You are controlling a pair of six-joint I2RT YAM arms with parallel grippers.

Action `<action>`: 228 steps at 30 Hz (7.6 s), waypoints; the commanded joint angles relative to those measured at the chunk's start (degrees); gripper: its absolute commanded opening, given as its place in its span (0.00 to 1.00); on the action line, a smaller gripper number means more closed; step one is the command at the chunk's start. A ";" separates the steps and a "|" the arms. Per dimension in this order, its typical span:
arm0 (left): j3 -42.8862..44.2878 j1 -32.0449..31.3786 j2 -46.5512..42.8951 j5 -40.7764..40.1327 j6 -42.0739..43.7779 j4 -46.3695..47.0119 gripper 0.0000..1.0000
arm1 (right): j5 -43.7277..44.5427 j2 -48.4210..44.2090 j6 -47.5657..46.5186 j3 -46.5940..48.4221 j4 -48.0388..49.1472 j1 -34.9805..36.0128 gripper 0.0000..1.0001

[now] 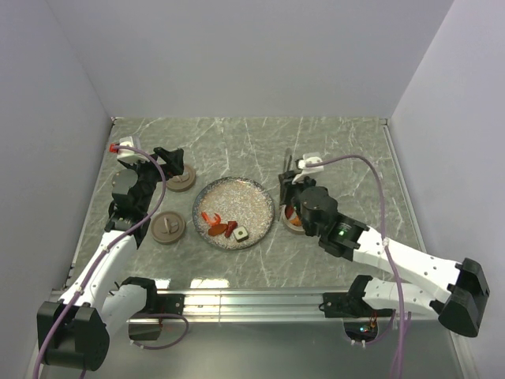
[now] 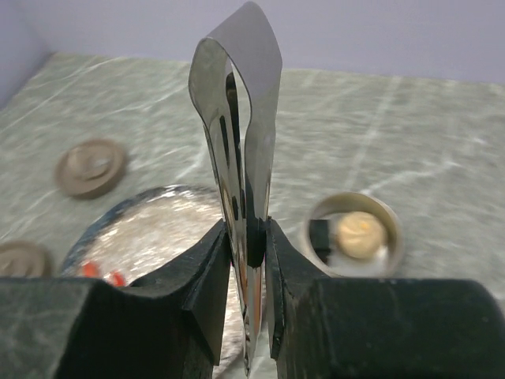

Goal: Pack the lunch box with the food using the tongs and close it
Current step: Place the food into the lunch box, then pick up the food using the clamp, then place the food into the lunch box

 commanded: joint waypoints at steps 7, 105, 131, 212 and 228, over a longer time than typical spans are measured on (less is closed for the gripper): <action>-0.21 0.10 -0.54 0.28 0.03 2.37 1.00 | -8.97 5.54 -4.18 5.16 10.66 5.28 0.26; -0.82 0.10 -1.95 0.01 -0.15 2.28 0.99 | -3.61 17.85 -5.32 3.93 20.77 15.82 0.50; -0.82 0.10 -1.95 0.01 -0.15 2.19 0.99 | -5.11 22.68 -3.13 5.86 18.58 16.18 0.50; -0.91 0.02 -1.68 0.01 -0.33 2.63 0.99 | 10.37 2.74 -10.78 -0.02 12.25 5.47 0.19; -0.56 0.02 -0.19 0.10 -0.33 2.90 0.99 | 6.94 -1.31 -6.03 -3.27 7.76 -3.86 0.19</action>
